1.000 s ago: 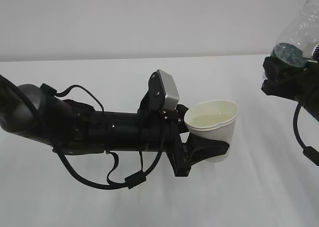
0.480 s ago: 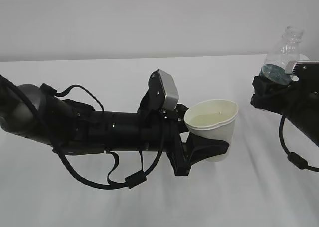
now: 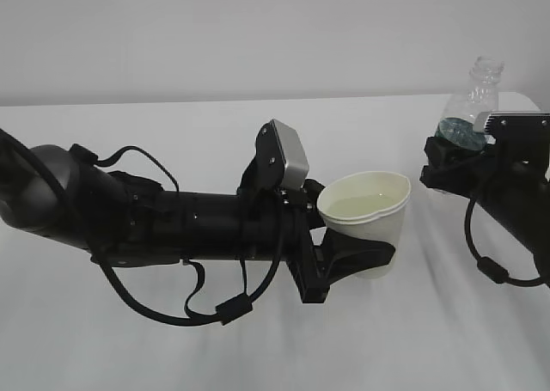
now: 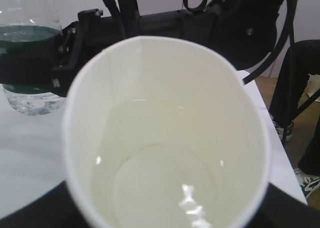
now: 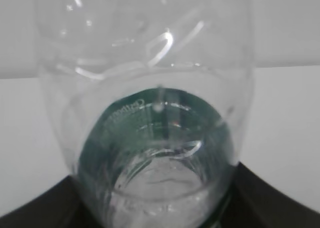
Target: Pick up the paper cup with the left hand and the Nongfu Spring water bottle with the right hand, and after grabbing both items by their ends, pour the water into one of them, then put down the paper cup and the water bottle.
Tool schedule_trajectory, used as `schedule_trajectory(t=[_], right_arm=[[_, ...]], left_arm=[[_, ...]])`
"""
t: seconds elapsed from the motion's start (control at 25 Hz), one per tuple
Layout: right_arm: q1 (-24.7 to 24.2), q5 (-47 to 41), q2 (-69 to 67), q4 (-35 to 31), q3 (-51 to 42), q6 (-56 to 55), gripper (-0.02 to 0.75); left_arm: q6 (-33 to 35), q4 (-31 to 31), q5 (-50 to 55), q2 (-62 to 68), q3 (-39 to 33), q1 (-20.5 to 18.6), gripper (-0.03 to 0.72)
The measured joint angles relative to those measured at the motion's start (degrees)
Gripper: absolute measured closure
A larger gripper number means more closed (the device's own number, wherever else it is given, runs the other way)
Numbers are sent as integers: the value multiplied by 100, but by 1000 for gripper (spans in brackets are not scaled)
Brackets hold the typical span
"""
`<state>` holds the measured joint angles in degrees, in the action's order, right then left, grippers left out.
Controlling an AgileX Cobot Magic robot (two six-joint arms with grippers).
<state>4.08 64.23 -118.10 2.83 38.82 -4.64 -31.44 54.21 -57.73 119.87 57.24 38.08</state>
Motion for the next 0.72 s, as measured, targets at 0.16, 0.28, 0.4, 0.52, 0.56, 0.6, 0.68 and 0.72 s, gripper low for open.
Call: schedule_trajectory(t=[0.16,0.28,0.4,0.52,0.56,0.6,0.68,0.72], right_arm=[[0,0,-210,11,167,0,316],[0,0,-352,62,257,0,317],[0,0,-468,121,364,0,317],[0,0,-604,138,447,0,317],[0,4,-652,138,459,0,317],[0,4,-692,138,462,0,317],[0,4,-756,147,471,0,316],[0,4,-781,147,482,0,316]], left_arm=[[0,0,0,0,0,0,250],[0,0,0,0,0,0,250],[0,0,0,0,0,0,250],[0,0,0,0,0,0,250],[0,0,0,0,0,0,250],[0,0,0,0,0,0,250],[0,0,0,0,0,0,250],[0,0,0,0,0,0,251]])
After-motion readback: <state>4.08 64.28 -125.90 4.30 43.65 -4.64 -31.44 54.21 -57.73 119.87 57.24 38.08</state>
